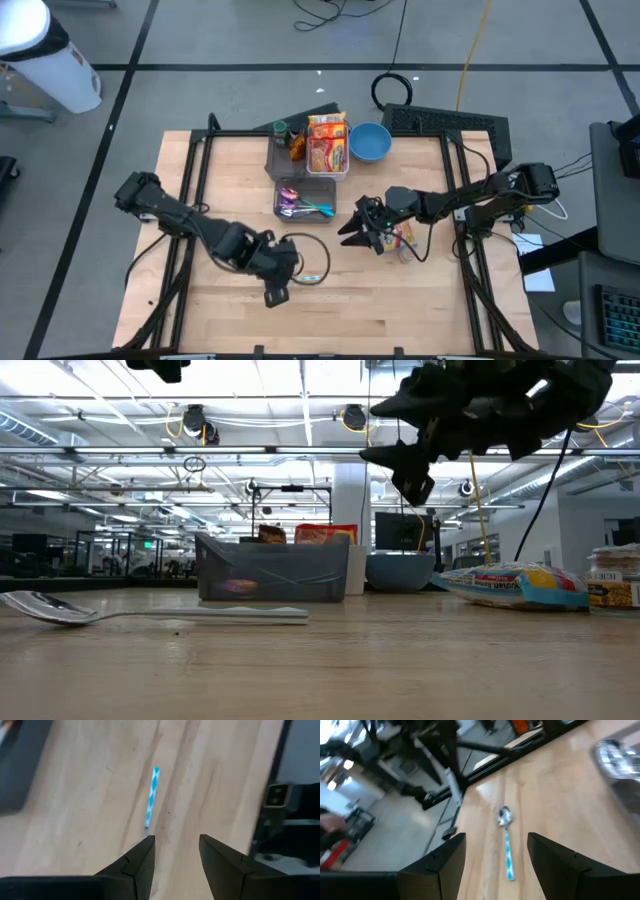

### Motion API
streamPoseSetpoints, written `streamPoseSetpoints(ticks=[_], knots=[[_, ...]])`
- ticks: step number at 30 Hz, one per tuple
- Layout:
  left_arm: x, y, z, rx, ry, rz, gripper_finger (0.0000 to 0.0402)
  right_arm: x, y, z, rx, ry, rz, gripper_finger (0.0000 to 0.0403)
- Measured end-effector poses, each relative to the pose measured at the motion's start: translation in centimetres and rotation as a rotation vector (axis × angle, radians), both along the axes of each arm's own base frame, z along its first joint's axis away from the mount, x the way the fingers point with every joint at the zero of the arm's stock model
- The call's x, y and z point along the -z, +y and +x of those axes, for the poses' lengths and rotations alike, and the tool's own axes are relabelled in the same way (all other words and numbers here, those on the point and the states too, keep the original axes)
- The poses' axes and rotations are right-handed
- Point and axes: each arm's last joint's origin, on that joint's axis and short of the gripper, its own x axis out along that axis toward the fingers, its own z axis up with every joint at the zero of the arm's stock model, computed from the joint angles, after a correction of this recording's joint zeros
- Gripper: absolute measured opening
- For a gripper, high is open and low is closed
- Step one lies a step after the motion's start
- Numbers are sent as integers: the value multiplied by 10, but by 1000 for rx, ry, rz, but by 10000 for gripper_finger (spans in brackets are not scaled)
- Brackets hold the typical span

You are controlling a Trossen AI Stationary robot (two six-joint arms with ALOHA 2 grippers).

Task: Pick & Place Food Item
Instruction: Put the blue patterned spoon into the bottom black bin

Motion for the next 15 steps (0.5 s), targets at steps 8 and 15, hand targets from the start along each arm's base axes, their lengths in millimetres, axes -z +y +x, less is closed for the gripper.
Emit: streamPoseSetpoints(ticks=[8,15], knots=[[41,-14,-14,-15,72,51,161,6,-2,-9,77,-59,82,206],[80,-21,-13,-10,-12,-44,161,5,-2,-9,80,-56,106,205]])
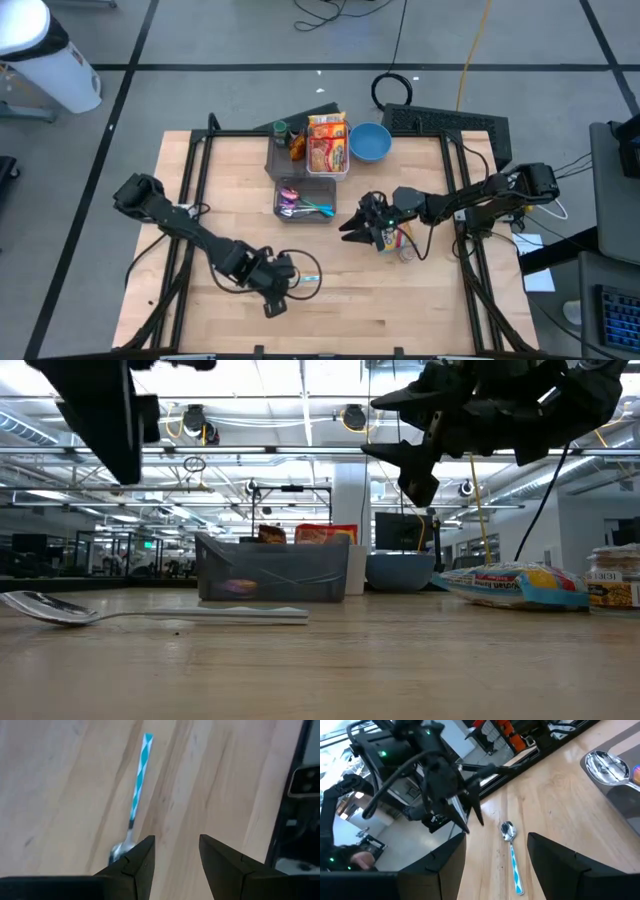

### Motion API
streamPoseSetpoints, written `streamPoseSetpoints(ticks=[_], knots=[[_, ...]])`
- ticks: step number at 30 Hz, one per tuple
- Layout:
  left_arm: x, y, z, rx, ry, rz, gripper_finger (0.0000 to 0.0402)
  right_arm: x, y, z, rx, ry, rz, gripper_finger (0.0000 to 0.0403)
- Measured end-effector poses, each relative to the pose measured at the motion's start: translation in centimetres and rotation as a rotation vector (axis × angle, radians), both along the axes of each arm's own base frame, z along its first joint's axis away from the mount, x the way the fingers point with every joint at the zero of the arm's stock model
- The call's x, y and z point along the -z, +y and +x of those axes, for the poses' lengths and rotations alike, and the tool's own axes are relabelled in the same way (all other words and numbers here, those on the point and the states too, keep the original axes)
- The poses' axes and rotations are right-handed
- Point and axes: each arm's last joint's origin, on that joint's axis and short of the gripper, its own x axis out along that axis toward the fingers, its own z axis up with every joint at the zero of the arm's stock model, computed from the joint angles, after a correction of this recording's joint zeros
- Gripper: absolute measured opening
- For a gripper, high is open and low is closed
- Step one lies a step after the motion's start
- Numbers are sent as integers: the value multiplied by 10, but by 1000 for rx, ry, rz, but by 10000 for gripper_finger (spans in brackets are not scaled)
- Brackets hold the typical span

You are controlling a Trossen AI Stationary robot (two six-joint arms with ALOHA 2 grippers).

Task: Pick & Place Food Item
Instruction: Put the blue patterned spoon into the bottom black bin

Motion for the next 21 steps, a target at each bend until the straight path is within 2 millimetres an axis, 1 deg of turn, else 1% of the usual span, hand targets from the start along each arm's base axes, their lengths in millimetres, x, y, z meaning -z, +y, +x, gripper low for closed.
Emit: streamPoseSetpoints(ticks=[2,5,11,16,21], knots=[[8,1,1,-4,-26,-13,161,0,0,0,1,6,15,206],[20,6,-1,-22,-19,-4,161,0,0,0,2,8,23,206],[38,17,-4,-50,-16,7,161,0,0,0,2,10,27,206],[46,22,-1,-56,-53,-23,161,0,0,0,2,10,27,206],[50,24,-3,-37,-52,-3,161,0,0,0,1,10,27,206]])
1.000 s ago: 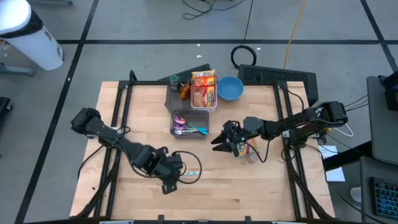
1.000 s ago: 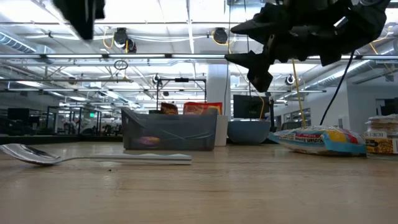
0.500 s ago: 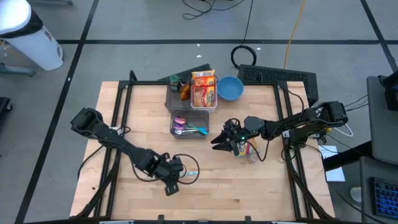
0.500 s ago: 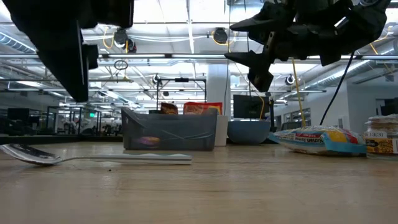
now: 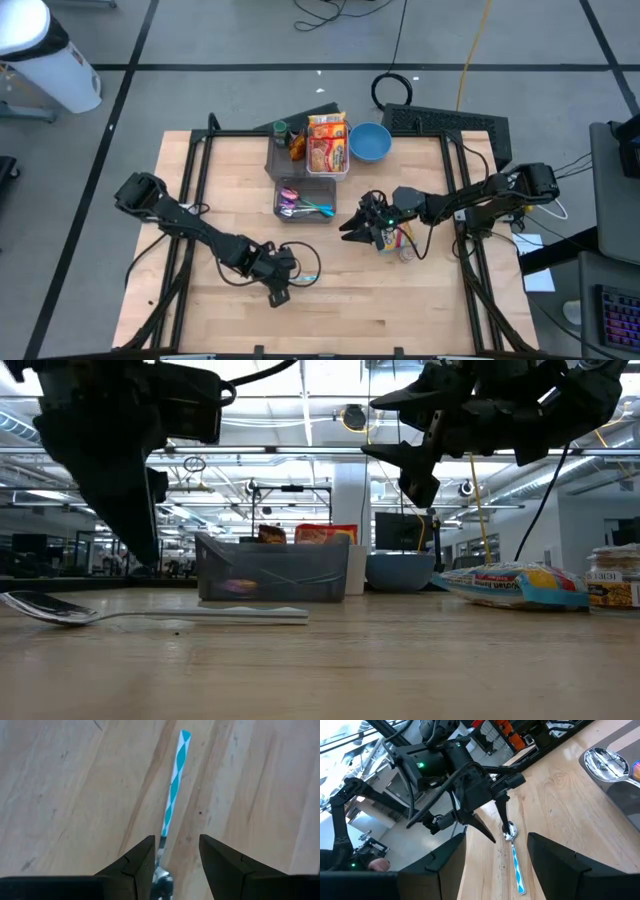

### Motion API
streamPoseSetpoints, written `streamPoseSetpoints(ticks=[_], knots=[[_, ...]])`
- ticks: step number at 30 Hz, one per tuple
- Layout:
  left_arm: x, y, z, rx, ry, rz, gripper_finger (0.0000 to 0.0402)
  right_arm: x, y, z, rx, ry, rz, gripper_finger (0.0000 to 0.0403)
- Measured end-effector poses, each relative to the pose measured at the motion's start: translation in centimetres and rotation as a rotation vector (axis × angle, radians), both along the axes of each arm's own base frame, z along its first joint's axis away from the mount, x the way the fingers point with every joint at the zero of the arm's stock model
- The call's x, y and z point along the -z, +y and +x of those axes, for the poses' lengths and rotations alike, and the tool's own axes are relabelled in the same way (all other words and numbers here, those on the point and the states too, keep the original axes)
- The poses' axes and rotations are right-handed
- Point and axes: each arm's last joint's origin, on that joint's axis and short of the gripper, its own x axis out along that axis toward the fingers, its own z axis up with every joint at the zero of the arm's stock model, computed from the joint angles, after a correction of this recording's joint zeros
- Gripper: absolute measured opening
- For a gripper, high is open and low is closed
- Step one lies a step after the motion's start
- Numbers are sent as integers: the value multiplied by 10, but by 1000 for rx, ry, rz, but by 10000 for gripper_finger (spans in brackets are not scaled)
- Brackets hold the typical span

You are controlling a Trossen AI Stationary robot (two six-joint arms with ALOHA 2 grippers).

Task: Pick & Place Food Item
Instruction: Put the blue patterned spoon into the bottom black bin

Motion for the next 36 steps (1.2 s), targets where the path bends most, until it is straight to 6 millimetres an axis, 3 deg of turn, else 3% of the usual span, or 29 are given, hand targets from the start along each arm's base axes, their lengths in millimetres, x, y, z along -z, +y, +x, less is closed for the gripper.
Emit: streamPoseSetpoints(ticks=[13,27,36], knots=[[9,0,0,30,-20,-2,161,0,0,0,1,-3,-9,205],[38,-5,7,18,51,-23,161,1,-2,0,8,6,-8,205],[40,-6,8,16,63,-20,152,1,-2,0,7,12,9,205]])
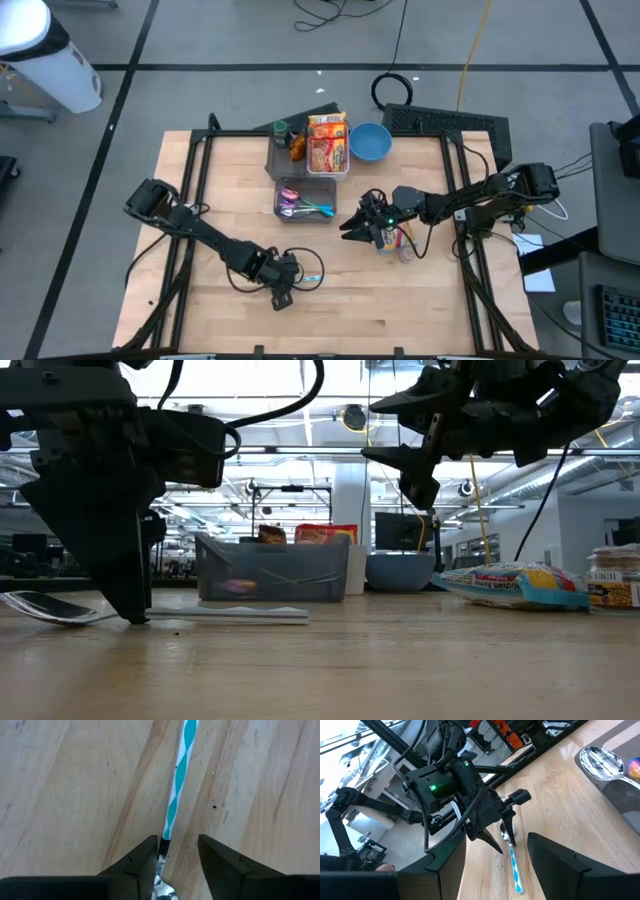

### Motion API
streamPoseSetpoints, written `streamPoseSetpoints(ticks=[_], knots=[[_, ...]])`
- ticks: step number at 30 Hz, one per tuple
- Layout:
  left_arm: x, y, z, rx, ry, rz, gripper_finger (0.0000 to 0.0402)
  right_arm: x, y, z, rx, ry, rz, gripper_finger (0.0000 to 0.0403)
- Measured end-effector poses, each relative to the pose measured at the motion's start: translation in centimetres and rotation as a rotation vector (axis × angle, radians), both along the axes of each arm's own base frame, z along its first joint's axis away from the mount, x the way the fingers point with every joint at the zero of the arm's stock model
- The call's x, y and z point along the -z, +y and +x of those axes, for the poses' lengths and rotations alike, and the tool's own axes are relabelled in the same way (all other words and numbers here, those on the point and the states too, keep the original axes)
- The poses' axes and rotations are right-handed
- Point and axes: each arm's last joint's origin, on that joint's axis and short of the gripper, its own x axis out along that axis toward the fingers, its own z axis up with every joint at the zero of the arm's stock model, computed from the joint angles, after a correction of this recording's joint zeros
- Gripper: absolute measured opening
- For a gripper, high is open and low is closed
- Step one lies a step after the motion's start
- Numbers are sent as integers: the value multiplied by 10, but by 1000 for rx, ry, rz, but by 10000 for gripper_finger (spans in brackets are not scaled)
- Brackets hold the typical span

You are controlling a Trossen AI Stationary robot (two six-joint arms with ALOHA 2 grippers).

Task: Pick & Place Food Item
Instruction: Put the blue patterned spoon into the bottom black bin

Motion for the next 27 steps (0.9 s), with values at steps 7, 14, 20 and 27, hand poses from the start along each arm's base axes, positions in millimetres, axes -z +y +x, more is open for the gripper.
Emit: streamPoseSetpoints(ticks=[7,14,20,27], knots=[[2,1,-2,1,29,11,65,0,0,0,-1,-1,-2,206],[2,2,-3,5,47,-11,16,0,0,0,-1,-3,-8,205],[1,9,1,-40,65,-67,22,0,0,0,-1,-3,-9,206],[-17,29,6,-85,18,-88,16,0,-3,0,0,-6,-17,206]])
